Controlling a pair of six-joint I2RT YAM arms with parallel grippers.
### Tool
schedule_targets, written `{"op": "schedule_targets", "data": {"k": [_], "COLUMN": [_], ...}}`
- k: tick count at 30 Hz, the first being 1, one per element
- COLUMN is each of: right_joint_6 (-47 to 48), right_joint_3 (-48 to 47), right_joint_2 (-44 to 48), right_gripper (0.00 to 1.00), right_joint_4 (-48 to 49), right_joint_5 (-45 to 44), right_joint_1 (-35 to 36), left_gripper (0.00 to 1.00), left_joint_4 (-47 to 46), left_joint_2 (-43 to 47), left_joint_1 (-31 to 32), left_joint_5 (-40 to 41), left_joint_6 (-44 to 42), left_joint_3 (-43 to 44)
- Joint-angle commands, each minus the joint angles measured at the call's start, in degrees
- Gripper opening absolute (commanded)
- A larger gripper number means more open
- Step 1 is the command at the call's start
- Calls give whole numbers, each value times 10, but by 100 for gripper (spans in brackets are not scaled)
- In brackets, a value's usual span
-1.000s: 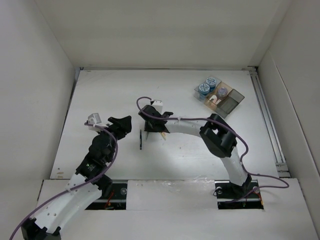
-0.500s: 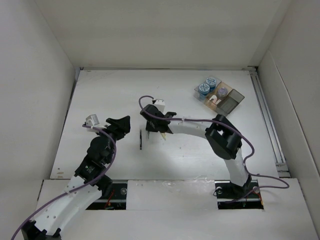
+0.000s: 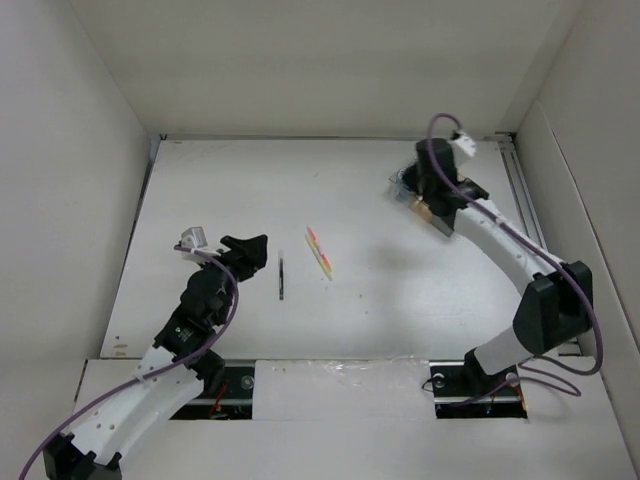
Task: Sort the stationery into containers
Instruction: Pick up the pen from the center of the board, then place the pen in the storage box.
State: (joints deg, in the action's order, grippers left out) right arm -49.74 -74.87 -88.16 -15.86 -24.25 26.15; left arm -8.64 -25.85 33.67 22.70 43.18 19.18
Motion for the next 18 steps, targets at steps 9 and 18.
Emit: {"op": "schedule_targets", "data": {"k": [9,18], "right_joint_6": [17,25], "right_joint_3": [80,54], "right_joint_2": [-31,-95], "right_gripper": [4,5], "right_joint_4": [46,51], "right_joint_5": [22,27], "right_joint_1": [-258,-297], "left_gripper": [64,64], "left_joint_4": [-44,-50], "left_joint_2": [-11,-22], "left_joint_1": [1,1], "left_joint_5": [-25,-30], "left_joint_6": [2,2], "left_joint_3": [3,3]}}
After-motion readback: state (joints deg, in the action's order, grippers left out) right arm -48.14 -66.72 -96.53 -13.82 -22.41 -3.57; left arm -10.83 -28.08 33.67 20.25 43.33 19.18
